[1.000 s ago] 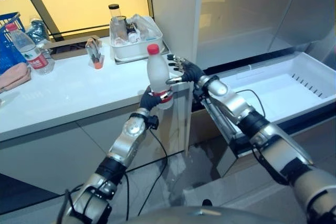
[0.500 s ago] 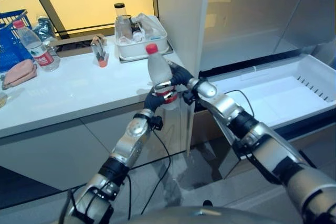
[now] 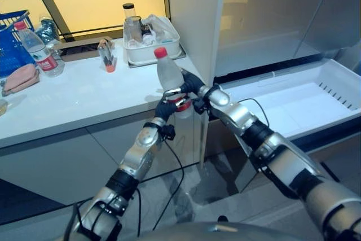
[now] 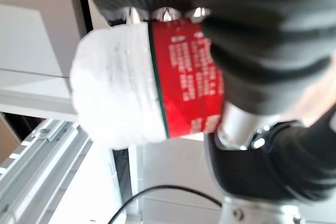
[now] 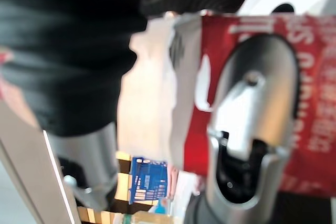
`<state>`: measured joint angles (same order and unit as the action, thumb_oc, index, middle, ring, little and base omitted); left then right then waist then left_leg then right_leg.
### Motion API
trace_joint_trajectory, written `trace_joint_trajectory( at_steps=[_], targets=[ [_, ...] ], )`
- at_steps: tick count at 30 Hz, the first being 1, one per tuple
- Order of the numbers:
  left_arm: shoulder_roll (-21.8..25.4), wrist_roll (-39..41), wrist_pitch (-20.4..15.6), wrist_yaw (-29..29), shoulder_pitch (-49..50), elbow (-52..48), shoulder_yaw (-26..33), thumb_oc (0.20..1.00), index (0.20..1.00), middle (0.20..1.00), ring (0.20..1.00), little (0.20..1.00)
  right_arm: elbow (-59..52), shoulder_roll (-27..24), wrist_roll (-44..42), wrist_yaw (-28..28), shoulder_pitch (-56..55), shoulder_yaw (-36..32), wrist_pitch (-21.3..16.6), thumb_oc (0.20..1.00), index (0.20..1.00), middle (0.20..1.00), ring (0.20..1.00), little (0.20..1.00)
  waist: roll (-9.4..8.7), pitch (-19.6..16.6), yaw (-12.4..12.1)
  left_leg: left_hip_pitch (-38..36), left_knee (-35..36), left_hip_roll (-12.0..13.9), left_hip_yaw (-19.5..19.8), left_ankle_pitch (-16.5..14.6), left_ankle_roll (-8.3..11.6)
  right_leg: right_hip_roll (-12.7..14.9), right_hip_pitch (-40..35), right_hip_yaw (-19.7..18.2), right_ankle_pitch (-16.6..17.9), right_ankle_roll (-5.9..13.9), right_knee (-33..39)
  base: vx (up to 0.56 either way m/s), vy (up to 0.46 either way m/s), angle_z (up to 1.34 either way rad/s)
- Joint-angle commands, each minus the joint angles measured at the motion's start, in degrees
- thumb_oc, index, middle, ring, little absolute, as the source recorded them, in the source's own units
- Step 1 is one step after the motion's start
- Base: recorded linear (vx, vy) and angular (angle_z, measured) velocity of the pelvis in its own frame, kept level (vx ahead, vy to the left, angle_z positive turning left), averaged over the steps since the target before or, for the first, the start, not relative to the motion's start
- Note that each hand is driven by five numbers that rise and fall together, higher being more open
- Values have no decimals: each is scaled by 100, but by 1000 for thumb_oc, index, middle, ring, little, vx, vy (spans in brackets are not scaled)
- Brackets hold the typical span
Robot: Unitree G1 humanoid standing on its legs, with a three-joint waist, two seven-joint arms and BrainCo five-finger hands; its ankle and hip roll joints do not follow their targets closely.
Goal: Take the drinks into the refrigerator
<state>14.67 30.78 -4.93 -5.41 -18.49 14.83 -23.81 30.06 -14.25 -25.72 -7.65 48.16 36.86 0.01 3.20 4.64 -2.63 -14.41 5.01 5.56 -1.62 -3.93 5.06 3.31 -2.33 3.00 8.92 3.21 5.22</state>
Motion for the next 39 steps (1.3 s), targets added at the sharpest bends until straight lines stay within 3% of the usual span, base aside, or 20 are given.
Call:
trace_joint_trajectory(
  at_steps=[1,2,8,26,28,29,39],
  targets=[
    [-250,-36,-648,323,-1360,-794,-581,200,200,200,200,200,453,403,394,39,662,226,-338,545,545,545,545,545,-201,-178,-204,195,-61,-275,-18,-80,-387,223,-356,-134,-1083,319,-829,0,0,0],
    [-235,-43,-635,318,-1366,-818,-581,200,200,200,200,200,524,418,630,95,660,233,-337,200,200,200,200,200,-199,-182,-210,189,-61,-278,-16,-88,-390,226,-356,-137,-1080,324,-831,0,0,0],
    [-259,-11,-604,317,-1394,-861,-598,200,200,200,200,200,680,466,1004,214,608,224,-318,200,200,200,200,200,-182,-179,-217,184,-57,-295,-12,-90,-395,235,-390,-130,-1070,332,-800,0,0,0],
    [-327,79,-609,223,-1207,-756,-514,200,200,200,200,200,424,406,831,365,297,11,-354,200,200,200,200,200,-189,-176,-204,205,-61,-318,-25,-86,-415,273,-421,-155,-1017,346,-696,0,0,0],
    [-340,75,-631,193,-1185,-744,-478,564,564,564,564,564,423,390,808,385,266,-36,-366,200,200,200,200,200,-187,-179,-202,202,-58,-323,-31,-87,-416,273,-427,-171,-1015,346,-683,0,0,0],
    [-349,52,-650,156,-1152,-732,-452,1000,1000,1000,1000,1000,405,362,776,394,233,-72,-369,200,200,200,200,200,-188,-178,-203,201,-56,-322,-37,-89,-418,275,-427,-167,-1012,345,-673,0,0,0],
    [-256,145,-668,150,-566,-961,-195,1000,1000,1000,1000,1000,109,-128,550,608,-53,-550,-495,200,200,200,200,200,-228,-140,-229,245,-60,-332,-53,-81,-418,277,-394,-166,-963,358,-618,0,0,0]
  ],
)
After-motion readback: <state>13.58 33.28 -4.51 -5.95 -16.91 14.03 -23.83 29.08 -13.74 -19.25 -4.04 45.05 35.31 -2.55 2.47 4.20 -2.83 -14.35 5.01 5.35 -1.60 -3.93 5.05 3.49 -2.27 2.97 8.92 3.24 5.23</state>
